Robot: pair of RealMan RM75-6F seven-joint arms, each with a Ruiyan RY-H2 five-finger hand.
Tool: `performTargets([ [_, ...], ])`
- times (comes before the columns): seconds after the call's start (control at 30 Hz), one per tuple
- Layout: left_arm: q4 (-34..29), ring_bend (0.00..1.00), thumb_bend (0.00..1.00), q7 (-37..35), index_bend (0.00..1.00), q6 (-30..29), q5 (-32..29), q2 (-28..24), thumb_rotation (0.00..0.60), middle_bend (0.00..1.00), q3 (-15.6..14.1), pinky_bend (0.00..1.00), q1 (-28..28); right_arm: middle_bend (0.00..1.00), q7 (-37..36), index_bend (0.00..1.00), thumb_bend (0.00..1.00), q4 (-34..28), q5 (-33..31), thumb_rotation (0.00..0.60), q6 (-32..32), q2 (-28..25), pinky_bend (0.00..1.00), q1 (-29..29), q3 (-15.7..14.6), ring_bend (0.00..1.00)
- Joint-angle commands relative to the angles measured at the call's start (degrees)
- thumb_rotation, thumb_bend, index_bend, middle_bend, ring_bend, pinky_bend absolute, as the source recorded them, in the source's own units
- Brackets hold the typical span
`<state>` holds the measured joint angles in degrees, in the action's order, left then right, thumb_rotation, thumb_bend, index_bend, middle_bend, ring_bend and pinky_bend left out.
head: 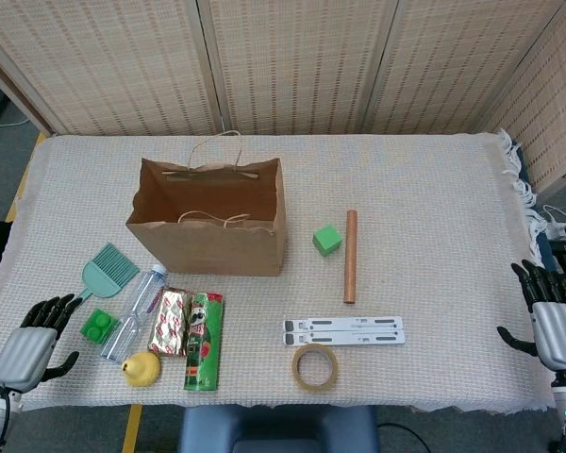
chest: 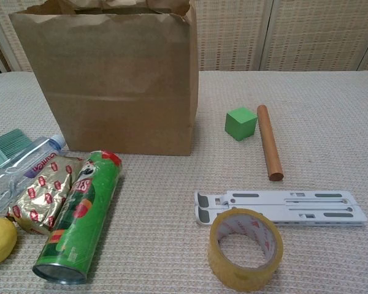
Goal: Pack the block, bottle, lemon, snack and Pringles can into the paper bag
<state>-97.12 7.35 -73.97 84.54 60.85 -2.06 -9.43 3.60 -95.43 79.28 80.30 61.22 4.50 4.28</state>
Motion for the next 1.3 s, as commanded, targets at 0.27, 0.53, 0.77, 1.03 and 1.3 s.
performTargets([
  [0.27, 0.05, 0.0, 0.33, 2.71, 0.0, 2.79, -0.8, -0.8, 0.6, 0.0, -0.75, 0.07, -0.97, 0.0, -6.73, 0.0, 0.09, 5.96, 9.15, 0.6, 8.25, 3.21, 0.03, -0.85, 0.09, 0.0],
  [0.53, -0.5, 0.0, 0.33, 10.73, 0.0, 13.84, -4.64, -3.02, 0.6, 0.0, -1.72, 0.07, -6.16, 0.0, -6.75, 0.0, 0.09, 4.93, 8.05, 0.6, 6.22, 2.44, 0.03, -0.6, -0.3, 0.0],
  [0.77, 0.84, 0.0, 0.33, 14.13, 0.0, 18.65, -7.33, -3.23, 0.6, 0.0, 0.46, 0.07, -10.92, 0.0, -7.01, 0.0, 0.09, 4.6, 7.87, 0.6, 5.72, 2.21, 0.03, -0.5, -0.41, 0.0],
  [1.03, 0.99, 0.0, 0.33, 15.66, 0.0, 22.99, -12.14, -4.14, 0.6, 0.0, 0.94, 0.07, -13.71, 0.0, -7.5, 0.0, 0.09, 4.34, 7.51, 0.6, 5.41, 1.86, 0.03, -0.52, -0.41, 0.0],
  [1.3, 1.14, 0.0, 0.33, 17.21, 0.0, 24.62, -15.15, -0.45, 0.6, 0.0, 0.53, 0.07, -15.21, 0.0, -7.5, 0.0, 0.09, 3.99, 7.27, 0.6, 4.67, 1.7, 0.03, -0.23, -0.43, 0.0],
])
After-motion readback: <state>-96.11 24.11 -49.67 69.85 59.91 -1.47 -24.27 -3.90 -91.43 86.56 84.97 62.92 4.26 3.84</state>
